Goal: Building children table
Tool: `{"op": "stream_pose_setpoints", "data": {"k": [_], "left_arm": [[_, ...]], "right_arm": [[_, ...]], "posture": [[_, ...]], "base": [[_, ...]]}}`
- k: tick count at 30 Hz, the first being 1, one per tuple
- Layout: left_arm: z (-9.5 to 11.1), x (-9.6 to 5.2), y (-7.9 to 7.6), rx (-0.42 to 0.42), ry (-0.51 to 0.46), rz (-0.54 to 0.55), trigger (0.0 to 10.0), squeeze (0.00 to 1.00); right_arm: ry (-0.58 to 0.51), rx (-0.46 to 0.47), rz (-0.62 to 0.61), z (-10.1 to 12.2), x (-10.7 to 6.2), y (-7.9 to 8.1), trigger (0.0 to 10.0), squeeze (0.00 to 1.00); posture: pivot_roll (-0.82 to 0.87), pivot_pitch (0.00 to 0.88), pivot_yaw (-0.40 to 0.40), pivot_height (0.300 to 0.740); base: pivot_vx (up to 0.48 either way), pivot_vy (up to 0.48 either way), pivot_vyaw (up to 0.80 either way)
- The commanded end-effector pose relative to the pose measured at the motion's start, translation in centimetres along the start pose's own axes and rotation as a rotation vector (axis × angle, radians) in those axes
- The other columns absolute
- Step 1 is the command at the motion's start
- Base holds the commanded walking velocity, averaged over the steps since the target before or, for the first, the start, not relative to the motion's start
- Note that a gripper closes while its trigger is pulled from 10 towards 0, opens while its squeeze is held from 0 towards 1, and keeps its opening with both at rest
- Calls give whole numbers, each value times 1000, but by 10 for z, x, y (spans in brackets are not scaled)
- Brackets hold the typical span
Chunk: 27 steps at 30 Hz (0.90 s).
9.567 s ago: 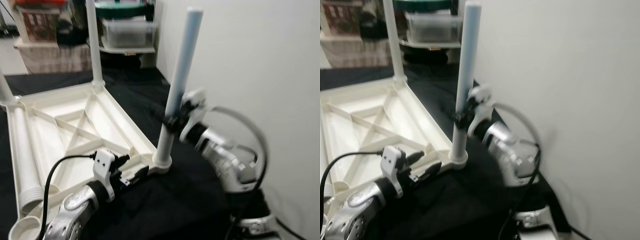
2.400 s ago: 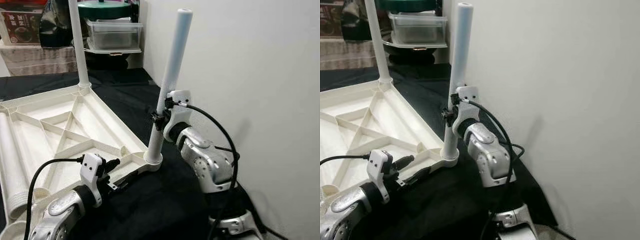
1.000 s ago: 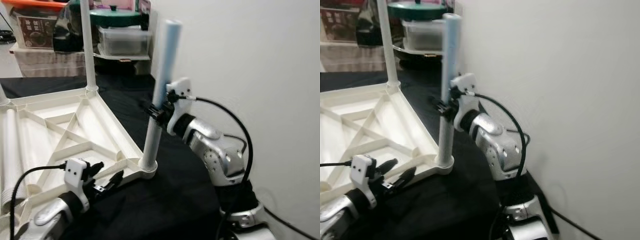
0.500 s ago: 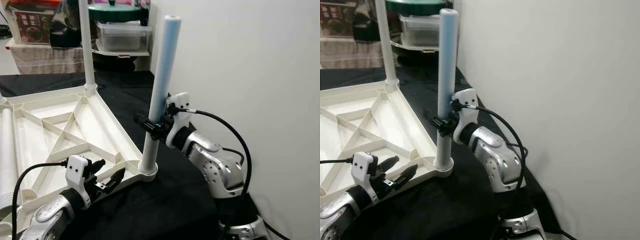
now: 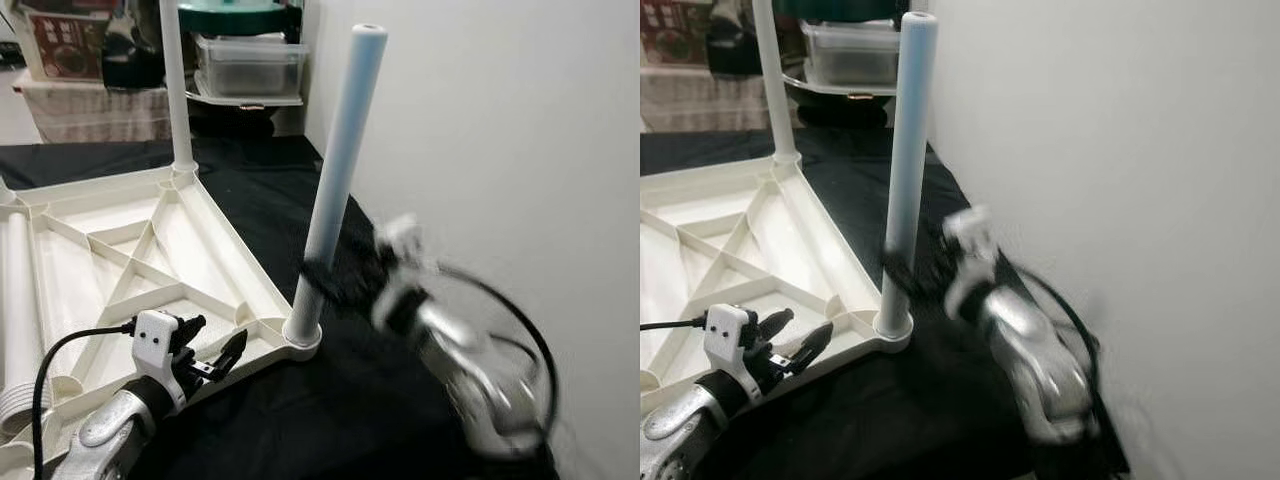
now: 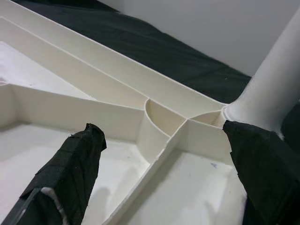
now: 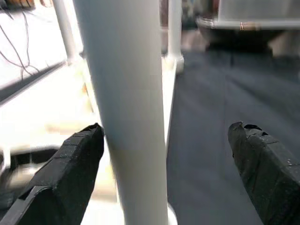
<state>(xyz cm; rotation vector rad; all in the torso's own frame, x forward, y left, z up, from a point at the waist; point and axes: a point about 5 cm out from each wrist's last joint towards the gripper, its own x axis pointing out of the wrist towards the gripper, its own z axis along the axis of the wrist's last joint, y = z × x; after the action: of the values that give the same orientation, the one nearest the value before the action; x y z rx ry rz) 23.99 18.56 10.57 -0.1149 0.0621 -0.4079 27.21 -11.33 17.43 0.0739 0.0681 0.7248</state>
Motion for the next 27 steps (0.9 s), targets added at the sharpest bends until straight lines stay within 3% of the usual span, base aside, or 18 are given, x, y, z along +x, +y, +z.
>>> {"op": "stream_pose_setpoints", "data": {"k": [1, 3, 4, 6, 8, 9, 11, 13, 15, 18, 20, 21, 23, 24, 26, 27], "left_arm": [[-6, -2, -1, -7, 17, 25, 10000, 0], [-7, -2, -1, -9, 17, 35, 10000, 0], [-7, -3, 1, 14, 22, 95, 10000, 0], [-8, -3, 2, 22, 25, 121, 10000, 0], [-7, -5, 3, 30, 21, 161, 10000, 0], [-6, -6, 1, 31, 16, 190, 10000, 0], [-6, -6, 1, 31, 16, 190, 10000, 0], [-5, -11, -5, 33, 0, 235, 10000, 0], [-4, -13, -8, 40, -6, 262, 10000, 0], [-1, -21, -16, 43, -21, 312, 10000, 0], [0, -22, -18, 43, -23, 317, 10000, 0], [0, -22, -18, 43, -23, 317, 10000, 0], [1, -29, -29, 54, -28, 327, 10000, 0], [1, -29, -29, 54, -28, 327, 10000, 0], [1, -35, -35, 62, -30, 349, 10000, 0], [1, -35, -35, 62, -30, 349, 10000, 0]], "right_arm": [[38, -23, 99, -4, -12, 7, 10000, 1000], [64, -31, 144, -9, -19, 10, 10000, 1000], [157, -93, 89, -21, -28, 0, 10000, 0], [190, -121, 36, -26, -30, -7, 10000, 0], [294, -163, -82, -37, -32, -21, 10000, 0], [398, -146, -195, -46, -33, -32, 10000, 0], [398, -146, -195, -46, -33, -32, 10000, 0], [529, -115, -336, -60, -38, -46, 10000, 0], [516, -125, -389, -61, -40, -52, 10000, 0], [425, -357, -537, -51, -48, -62, 10000, 0], [425, -396, -558, -50, -50, -63, 10000, 0], [425, -396, -558, -50, -50, -63, 10000, 0], [282, -340, -572, -42, -49, -59, 10000, 0], [282, -340, -572, -42, -49, -59, 10000, 0], [147, -241, -571, -31, -37, -48, 10000, 0], [147, -241, -571, -31, -37, -48, 10000, 0]], "posture": [[14, 0, -113, 740], [14, 0, -113, 740], [9, 0, -105, 740], [9, 0, -105, 740], [8, 0, -100, 740], [6, 0, -98, 740], [6, 0, -98, 740], [8, 0, -99, 740], [8, 0, -99, 740], [11, 0, -101, 740], [11, 0, -101, 740], [11, 0, -101, 740], [20, 0, -100, 740], [20, 0, -100, 740], [28, 0, -104, 740], [28, 0, -104, 740]], "base": [[0, 0, 0], [0, 0, 0], [0, 0, 0], [0, 0, 0], [0, 0, 0], [0, 0, 0], [0, 0, 0], [0, 0, 0], [0, 0, 0], [0, 0, 0], [0, 0, 0], [0, 0, 0], [0, 0, 0], [0, 0, 0], [0, 0, 0], [0, 0, 0]]}}
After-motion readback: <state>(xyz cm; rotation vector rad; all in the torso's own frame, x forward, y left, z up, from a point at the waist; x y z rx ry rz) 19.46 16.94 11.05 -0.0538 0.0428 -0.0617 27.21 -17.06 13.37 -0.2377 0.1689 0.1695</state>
